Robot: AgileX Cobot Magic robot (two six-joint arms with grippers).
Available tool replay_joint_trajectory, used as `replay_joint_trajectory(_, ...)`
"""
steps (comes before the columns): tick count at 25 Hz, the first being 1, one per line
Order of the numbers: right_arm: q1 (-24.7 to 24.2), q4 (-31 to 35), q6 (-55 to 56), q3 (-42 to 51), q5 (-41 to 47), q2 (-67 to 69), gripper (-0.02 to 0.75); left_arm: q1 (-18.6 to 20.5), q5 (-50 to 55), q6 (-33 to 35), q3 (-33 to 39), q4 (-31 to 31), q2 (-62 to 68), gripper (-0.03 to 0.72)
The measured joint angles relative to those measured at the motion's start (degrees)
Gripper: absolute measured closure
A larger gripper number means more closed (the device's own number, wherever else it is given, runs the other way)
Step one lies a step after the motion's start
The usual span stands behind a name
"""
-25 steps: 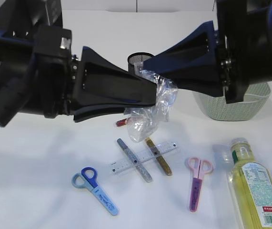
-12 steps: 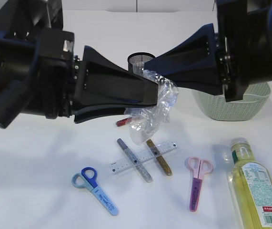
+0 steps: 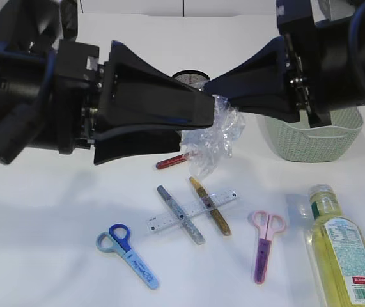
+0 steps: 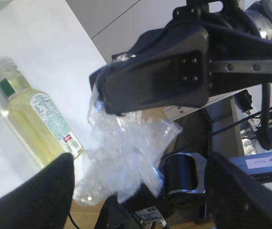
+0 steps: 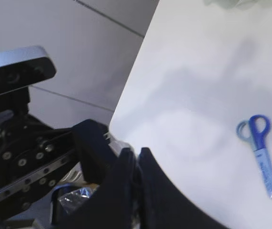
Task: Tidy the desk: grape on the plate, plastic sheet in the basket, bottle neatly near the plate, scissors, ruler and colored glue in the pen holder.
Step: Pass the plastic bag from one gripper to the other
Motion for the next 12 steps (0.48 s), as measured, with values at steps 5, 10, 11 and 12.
replay_joint_trajectory(5,0.12,-1.84,-0.22,0.0,-10.96,0.0,0.722,3.51,-0.12,0.12,0.0,0.95,-0.82,0.105)
replay_joint_trajectory(10,0.12,-1.84,-3.14,0.0,-25.6,0.0,0.722,7.78,-0.33,0.12,0.0,5.34,-1.18,0.146)
replay_joint_trajectory(11,0.12,-1.73,-4.12,0.0,-28.85,0.0,0.722,8.65,-0.59,0.12,0.0,6.87,-1.18,0.155)
replay_joint_trajectory(12,0.12,-1.64,-4.97,0.0,-31.58,0.0,0.722,9.5,-0.82,0.12,0.0,8.7,-1.18,0.165)
